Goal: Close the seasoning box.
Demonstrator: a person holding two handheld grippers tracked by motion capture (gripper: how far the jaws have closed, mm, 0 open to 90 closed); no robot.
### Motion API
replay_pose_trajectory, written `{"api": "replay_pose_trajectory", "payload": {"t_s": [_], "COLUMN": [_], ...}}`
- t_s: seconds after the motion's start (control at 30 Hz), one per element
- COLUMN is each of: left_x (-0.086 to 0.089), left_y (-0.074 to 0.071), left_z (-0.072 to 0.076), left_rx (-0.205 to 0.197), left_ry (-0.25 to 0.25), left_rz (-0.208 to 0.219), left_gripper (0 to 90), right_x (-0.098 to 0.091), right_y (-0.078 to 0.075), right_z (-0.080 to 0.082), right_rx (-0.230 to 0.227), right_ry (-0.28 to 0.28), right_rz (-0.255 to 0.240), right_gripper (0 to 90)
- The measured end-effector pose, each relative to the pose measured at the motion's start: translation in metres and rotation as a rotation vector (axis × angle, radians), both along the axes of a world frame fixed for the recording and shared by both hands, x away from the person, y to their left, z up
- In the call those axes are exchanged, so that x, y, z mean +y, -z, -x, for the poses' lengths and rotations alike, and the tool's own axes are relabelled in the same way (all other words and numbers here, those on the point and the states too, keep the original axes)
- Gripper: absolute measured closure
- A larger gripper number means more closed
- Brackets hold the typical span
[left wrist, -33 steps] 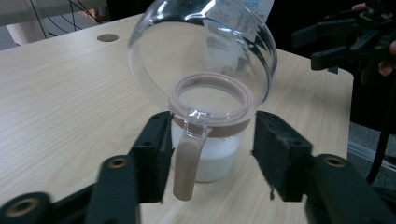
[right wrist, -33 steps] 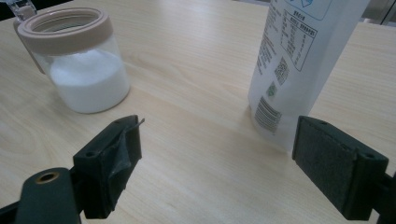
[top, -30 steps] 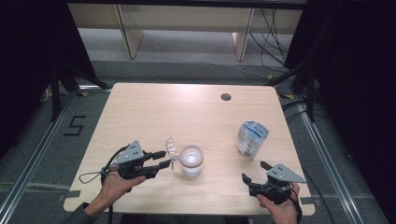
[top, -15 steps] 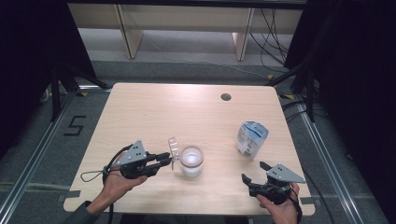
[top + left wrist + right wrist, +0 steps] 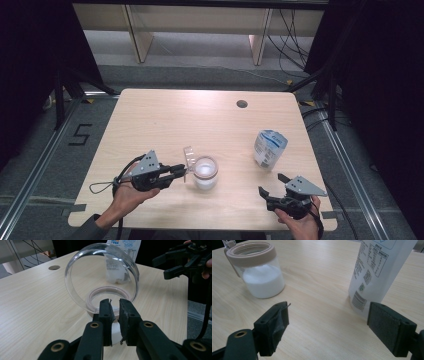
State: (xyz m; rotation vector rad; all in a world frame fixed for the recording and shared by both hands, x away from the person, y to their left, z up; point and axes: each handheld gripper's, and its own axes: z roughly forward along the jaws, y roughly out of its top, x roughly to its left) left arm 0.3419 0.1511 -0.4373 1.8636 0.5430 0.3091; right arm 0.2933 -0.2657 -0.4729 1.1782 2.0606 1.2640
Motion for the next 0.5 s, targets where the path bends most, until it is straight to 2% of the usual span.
{"api": "replay_pose_trajectory", "payload": {"t_s": [0.1, 0.13, 0.17, 0.23, 0.27, 0.3, 0.37, 0.5], "left_x": [-0.0011, -0.0023, -0.0025, -0.0046, -0.0050, -0.0063, -0.0077, -0.0077], "left_y": [-0.0001, 0.0006, 0.0003, 0.0014, 0.0013, 0.0021, 0.0019, 0.0019], "left_z": [-0.0007, -0.0008, -0.0013, -0.0026, -0.0034, -0.0037, -0.0046, -0.0052], "left_rx": [-0.003, 0.003, 0.001, 0.003, 0.001, 0.008, 0.007, 0.016], "left_ry": [0.001, 0.001, 0.001, 0.007, 0.010, 0.009, 0.007, 0.003], "left_rz": [-0.008, 0.004, -0.009, -0.004, -0.015, -0.005, -0.013, -0.005], "left_gripper": [79.7, 79.8, 79.8, 79.7, 79.7, 79.6, 79.2, 77.1], "right_x": [-0.0001, 0.0000, -0.0009, 0.0003, -0.0011, 0.0002, -0.0014, -0.0004], "right_y": [0.0001, 0.0001, 0.0002, -0.0001, 0.0002, 0.0003, 0.0004, 0.0010], "right_z": [-0.0006, -0.0005, -0.0014, 0.0000, -0.0016, -0.0005, -0.0022, -0.0020], "right_rx": [-0.007, -0.004, -0.019, 0.001, -0.023, -0.004, -0.024, -0.007], "right_ry": [-0.005, -0.005, -0.011, -0.003, -0.012, -0.006, -0.020, -0.017], "right_rz": [0.007, 0.005, 0.015, 0.000, 0.018, 0.001, 0.020, 0.005], "right_gripper": [18.4, 18.4, 18.4, 18.5, 18.5, 18.5, 18.5, 18.5]}}
